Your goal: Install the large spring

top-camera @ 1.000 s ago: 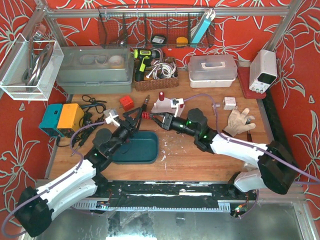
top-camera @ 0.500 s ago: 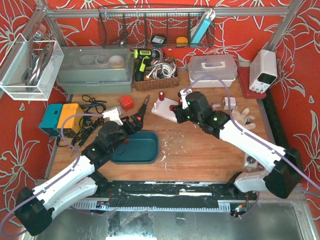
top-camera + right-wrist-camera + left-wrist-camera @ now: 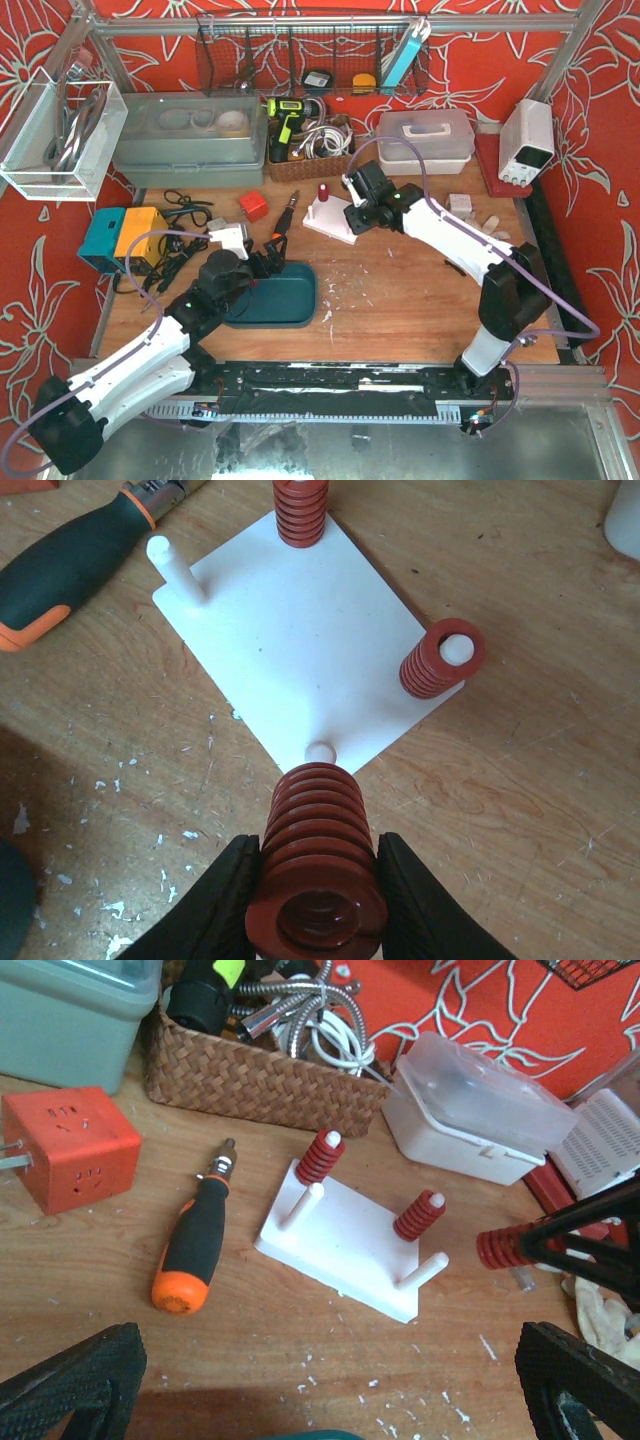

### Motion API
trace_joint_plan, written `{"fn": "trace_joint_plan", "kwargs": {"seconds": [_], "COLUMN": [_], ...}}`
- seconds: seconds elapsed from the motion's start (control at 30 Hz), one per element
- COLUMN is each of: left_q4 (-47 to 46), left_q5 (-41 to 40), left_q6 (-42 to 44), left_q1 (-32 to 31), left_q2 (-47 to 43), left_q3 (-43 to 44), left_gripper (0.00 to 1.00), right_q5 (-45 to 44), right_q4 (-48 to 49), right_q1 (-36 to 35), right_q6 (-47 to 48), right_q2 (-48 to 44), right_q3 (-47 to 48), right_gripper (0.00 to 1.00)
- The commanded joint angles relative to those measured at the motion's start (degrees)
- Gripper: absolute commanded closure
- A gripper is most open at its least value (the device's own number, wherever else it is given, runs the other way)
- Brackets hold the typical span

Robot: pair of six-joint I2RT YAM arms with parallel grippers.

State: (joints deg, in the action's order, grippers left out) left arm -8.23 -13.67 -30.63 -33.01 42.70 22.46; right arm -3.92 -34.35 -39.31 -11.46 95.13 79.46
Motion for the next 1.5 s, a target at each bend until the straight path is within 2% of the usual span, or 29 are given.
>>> {"fn": "trace_joint_plan", "kwargs": {"seconds": [0.0, 0.67, 0.97, 1.17, 1.27, 1.37, 1.47], "left_q4": [-1.6, 0.9, 2.3, 6.3, 8.8, 14.5, 24.5], "left_q5": [-1.1, -2.5, -3.2, -5.1, -6.4, -9.4, -14.1], "left_q6": [1.1, -1.0, -2.2, -4.2, -6.0, -11.0, -20.3], "left_q1": [-0.1, -0.1, -0.1, -0.1, -0.1, -0.1, -0.1], "left_q2": [-2.0, -4.5, -5.3, -5.7, -5.5, -4.6, -1.4], "left_q3": [0.1, 1.2, 0.9, 1.9, 2.7, 4.6, 9.2], "left_gripper": [0.0, 0.0, 0.0, 0.0, 0.0, 0.0, 0.0], "right_q5": [0.7, -0.1, -0.2, -1.3, -1.9, -1.1, 0.6], "right_q4": [-4.0, -11.5, -12.9, -14.0, -14.7, -14.4, -12.2], "right_q1": [0.7, 1.5, 1.5, 1.5, 1.5, 1.4, 1.4], "right_q6": [1.7, 2.9, 2.1, 1.9, 1.8, 1.2, 0.3], "right_q2": [3.3, 16.7, 20.8, 19.9, 18.2, 14.6, 8.3], "right_q3": [5.3, 16.8, 19.5, 21.2, 21.5, 19.5, 14.5], "right_gripper": [1.0, 0.99, 0.71, 0.5, 0.43, 0.37, 0.33]}}
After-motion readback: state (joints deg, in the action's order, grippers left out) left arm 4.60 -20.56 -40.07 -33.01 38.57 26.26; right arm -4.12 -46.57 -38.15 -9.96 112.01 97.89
